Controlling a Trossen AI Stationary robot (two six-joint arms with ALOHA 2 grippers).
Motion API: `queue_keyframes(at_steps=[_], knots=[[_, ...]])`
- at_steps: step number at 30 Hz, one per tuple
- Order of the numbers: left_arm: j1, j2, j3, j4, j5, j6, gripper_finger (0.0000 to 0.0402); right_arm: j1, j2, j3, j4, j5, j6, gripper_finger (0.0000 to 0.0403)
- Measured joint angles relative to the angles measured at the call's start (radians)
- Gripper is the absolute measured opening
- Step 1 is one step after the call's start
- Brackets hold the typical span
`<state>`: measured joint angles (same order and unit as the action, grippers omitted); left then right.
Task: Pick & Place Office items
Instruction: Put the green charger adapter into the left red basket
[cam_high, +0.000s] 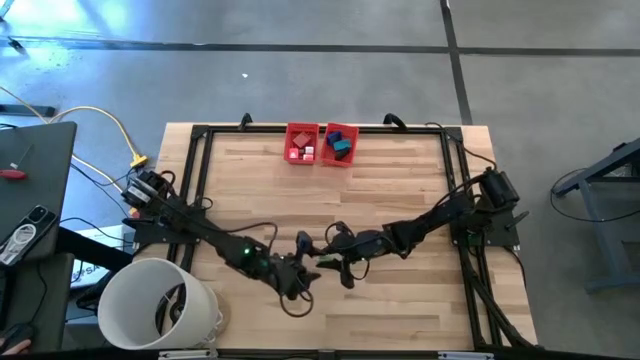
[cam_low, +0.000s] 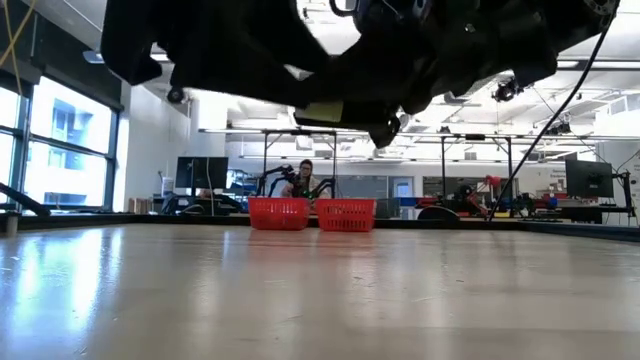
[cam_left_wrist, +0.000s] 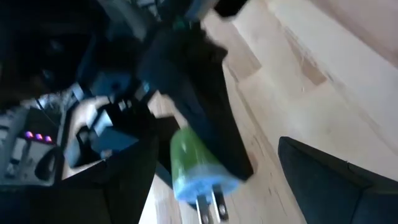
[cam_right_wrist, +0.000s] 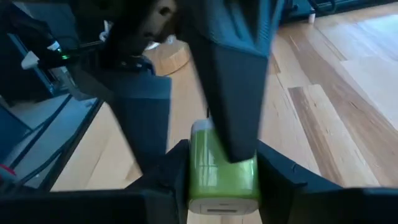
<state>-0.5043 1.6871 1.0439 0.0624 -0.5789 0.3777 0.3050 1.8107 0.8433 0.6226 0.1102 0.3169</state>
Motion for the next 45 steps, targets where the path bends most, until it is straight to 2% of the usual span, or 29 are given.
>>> queue_keyframes(at_steps=[3, 7, 14, 24, 30, 42, 45], knots=[[-0.004, 0.000, 0.000, 0.036, -0.001, 0.033, 0.0324, 0.001, 0.001, -0.001, 0.029, 0.006, 0.000, 0.0118], [-0.011, 0.000, 0.000, 0.051, -0.027, 0.068, 0.0324, 0.001, 0.001, 0.000, 0.113, -0.046, 0.016, 0.0118], [-0.025, 0.000, 0.000, 0.086, -0.100, 0.093, 0.0324, 0.000, 0.001, 0.000, 0.153, -0.068, 0.031, 0.0118], [-0.025, 0.000, 0.000, 0.143, -0.150, 0.131, 0.0313, 0.000, 0.001, 0.000, 0.173, -0.116, 0.055, 0.0118], [-0.025, 0.000, 0.000, 0.139, -0.157, 0.147, 0.0271, 0.000, 0.001, 0.000, 0.177, -0.116, 0.059, 0.0118], [-0.034, 0.002, -0.001, 0.137, -0.153, 0.160, 0.0135, -0.001, 0.000, 0.001, 0.182, -0.145, 0.102, 0.0119], [-0.038, 0.002, -0.001, 0.142, -0.153, 0.149, 0.0132, -0.001, 0.000, 0.002, 0.182, -0.157, 0.090, 0.0142]])
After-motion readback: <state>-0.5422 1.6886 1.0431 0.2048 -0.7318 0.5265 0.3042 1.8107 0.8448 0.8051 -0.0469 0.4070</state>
